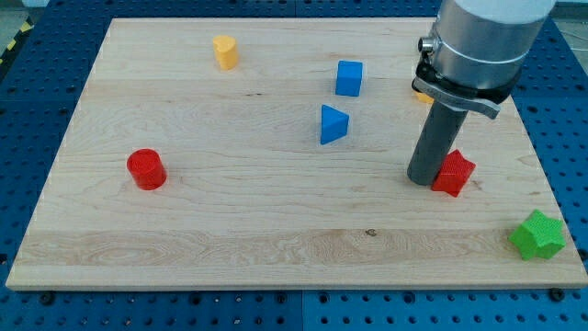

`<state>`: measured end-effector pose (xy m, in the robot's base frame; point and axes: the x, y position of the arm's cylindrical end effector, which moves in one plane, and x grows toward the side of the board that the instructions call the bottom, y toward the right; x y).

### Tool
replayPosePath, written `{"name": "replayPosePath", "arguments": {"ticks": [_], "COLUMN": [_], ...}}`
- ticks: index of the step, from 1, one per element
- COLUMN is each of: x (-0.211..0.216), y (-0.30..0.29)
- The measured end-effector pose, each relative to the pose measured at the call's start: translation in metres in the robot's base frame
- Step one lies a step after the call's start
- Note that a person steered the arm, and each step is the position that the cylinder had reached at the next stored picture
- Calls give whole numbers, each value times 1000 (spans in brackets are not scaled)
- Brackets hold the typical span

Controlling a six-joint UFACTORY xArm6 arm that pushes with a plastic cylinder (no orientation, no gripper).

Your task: Place the red star on top of the green star

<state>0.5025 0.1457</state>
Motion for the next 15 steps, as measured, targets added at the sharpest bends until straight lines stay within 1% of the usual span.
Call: {"name": "replayPosePath", "arguments": {"ticks": [1,2,6,7,8,10,14,15], "x": [-23,-34,-30,-23,-2,10,10,2], "y": [7,18,33,33,33,57,62,67]}}
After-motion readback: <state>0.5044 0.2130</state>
